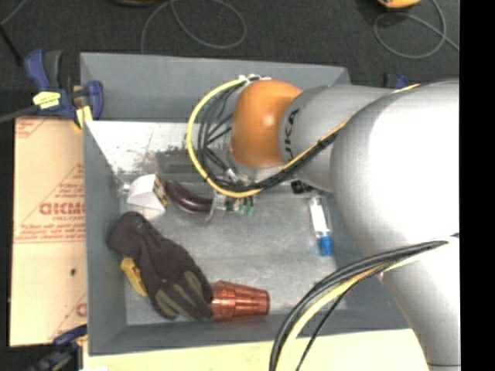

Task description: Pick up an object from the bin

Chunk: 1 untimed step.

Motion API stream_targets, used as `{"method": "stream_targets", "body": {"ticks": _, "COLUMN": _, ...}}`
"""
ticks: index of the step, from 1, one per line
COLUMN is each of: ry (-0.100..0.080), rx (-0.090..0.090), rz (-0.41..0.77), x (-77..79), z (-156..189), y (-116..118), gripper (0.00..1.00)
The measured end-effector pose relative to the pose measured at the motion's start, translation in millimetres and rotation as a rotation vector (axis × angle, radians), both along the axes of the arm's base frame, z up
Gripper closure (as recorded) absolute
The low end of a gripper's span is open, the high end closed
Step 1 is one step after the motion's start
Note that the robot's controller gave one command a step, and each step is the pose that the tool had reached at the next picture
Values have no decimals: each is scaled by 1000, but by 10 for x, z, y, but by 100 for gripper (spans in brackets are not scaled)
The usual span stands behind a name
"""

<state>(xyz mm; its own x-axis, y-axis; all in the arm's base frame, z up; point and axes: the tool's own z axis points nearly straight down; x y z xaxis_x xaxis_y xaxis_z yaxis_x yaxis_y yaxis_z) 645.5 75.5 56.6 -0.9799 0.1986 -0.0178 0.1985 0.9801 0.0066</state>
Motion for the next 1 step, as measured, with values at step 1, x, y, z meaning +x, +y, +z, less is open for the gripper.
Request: {"method": "stream_targets", "body": {"ticks": 1, "ry": 3, "rx": -2, "rz": 27, "x": -12, "z": 12, "y": -49, "gripper": 100}}
